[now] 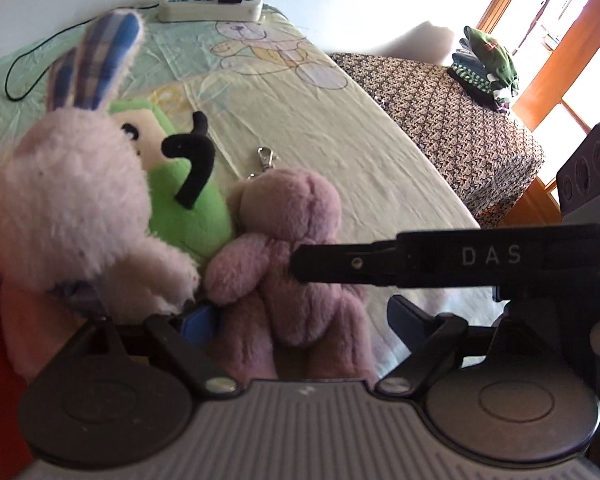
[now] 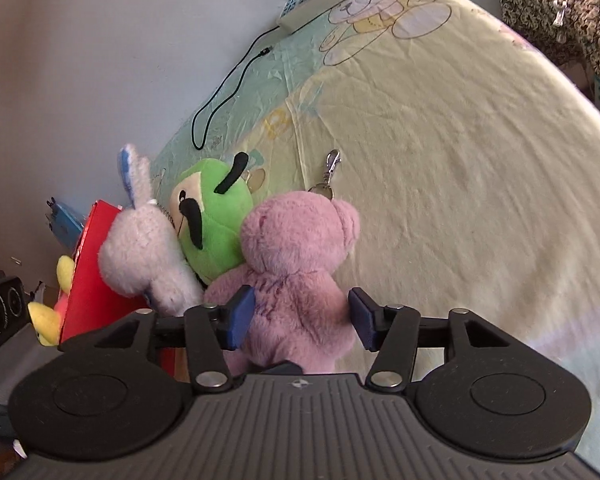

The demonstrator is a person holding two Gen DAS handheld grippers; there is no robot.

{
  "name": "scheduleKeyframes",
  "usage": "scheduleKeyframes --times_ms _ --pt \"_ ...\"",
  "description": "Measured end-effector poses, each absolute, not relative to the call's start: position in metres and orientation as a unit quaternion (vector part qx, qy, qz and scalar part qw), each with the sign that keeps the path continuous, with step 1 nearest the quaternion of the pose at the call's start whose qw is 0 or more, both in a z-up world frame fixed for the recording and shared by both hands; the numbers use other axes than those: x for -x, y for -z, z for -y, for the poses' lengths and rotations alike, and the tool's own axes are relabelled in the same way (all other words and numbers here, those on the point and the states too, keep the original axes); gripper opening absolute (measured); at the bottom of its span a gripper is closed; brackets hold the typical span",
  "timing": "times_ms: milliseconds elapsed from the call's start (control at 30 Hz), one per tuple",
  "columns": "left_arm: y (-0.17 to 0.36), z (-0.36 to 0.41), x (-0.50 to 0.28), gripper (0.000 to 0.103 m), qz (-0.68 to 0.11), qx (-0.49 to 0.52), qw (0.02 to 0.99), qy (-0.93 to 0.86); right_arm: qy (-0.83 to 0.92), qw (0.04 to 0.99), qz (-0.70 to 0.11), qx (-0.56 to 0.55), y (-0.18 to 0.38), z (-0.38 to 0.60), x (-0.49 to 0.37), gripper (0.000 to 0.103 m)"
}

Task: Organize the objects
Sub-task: 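Lift the pink teddy bear off the bed with the right gripper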

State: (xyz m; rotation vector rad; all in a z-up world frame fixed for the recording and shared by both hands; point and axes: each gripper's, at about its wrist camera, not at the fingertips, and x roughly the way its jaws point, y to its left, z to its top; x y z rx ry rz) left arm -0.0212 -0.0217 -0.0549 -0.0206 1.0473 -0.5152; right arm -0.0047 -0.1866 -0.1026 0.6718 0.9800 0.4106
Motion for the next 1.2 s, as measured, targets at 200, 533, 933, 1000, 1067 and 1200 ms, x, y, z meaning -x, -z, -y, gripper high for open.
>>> scheduleKeyframes --times_ms 200,533,933,1000,1067,1200 --pt "0.064 0.03 0.019 0.089 -0.502 0.008 0.831 0.24 -0.2 0.805 -0.453 -0.327 0.106 0.18 -0.011 0.055" --pt "0.063 0.036 0.045 0.088 -0.515 0.006 0.816 0.263 -0.229 0.78 -0.481 -0.327 0.106 0.195 0.015 0.054" --pt "0.063 0.036 0.089 0.087 -0.53 0.004 0.803 0.274 -0.248 0.775 -0.494 -0.308 0.098 0.197 0.05 0.057" --pt "0.063 0.036 0.087 0.087 -0.529 0.008 0.803 0.273 -0.243 0.773 -0.498 -0.31 0.099 0.203 0.053 0.058" --pt "0.064 0.038 0.086 0.087 -0.526 0.009 0.805 0.273 -0.24 0.766 -0.505 -0.317 0.105 0.205 0.053 0.057" --pt "0.065 0.047 0.088 0.088 -0.52 -0.007 0.812 0.264 -0.249 0.758 -0.505 -0.33 0.109 0.2 0.055 0.056"
